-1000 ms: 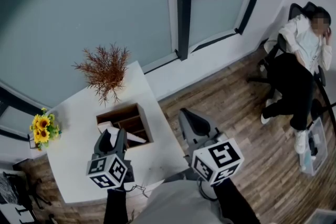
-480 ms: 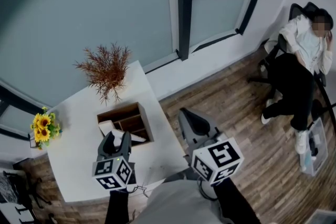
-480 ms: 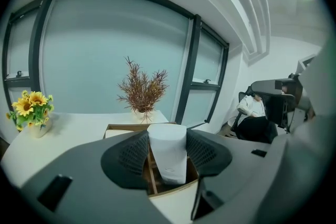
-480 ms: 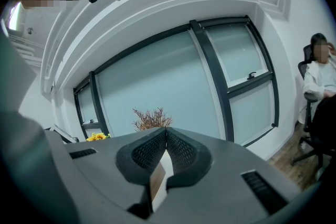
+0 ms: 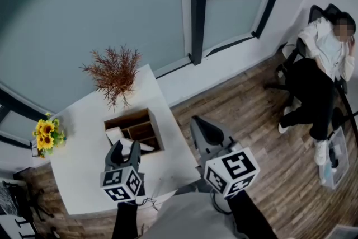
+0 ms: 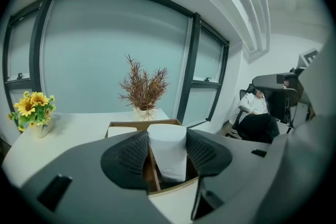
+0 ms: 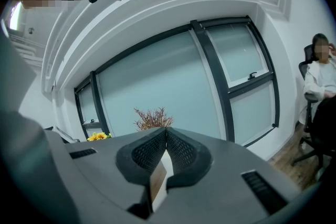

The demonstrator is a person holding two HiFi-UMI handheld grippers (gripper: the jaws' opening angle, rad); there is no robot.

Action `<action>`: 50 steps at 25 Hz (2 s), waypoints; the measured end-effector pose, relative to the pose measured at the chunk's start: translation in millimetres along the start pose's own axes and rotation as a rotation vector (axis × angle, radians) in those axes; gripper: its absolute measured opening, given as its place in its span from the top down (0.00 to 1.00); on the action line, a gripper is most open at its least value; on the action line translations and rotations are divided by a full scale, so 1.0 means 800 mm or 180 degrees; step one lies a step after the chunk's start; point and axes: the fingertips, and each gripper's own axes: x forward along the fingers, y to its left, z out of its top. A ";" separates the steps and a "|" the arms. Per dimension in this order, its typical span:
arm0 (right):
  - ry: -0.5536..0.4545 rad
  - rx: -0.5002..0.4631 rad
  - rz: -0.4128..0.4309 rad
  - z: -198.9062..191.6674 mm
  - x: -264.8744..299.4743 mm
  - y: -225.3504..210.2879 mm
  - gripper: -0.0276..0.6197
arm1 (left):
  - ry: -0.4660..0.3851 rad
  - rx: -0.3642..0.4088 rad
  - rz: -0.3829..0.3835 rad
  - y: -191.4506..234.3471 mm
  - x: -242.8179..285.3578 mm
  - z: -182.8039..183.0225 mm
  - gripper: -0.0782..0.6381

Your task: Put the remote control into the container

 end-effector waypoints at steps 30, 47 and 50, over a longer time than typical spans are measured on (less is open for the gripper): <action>0.0041 -0.0092 0.0367 0.003 0.028 0.046 0.95 | -0.1261 0.0122 0.0562 0.033 -0.112 0.136 0.88; 0.0094 -0.0463 0.0541 0.006 0.045 0.081 0.95 | -0.1247 -0.0010 0.0838 0.053 -0.135 0.121 0.88; 0.0090 -0.0466 0.0519 0.007 0.045 0.080 0.95 | -0.1249 -0.0007 0.0842 0.052 -0.136 0.122 0.88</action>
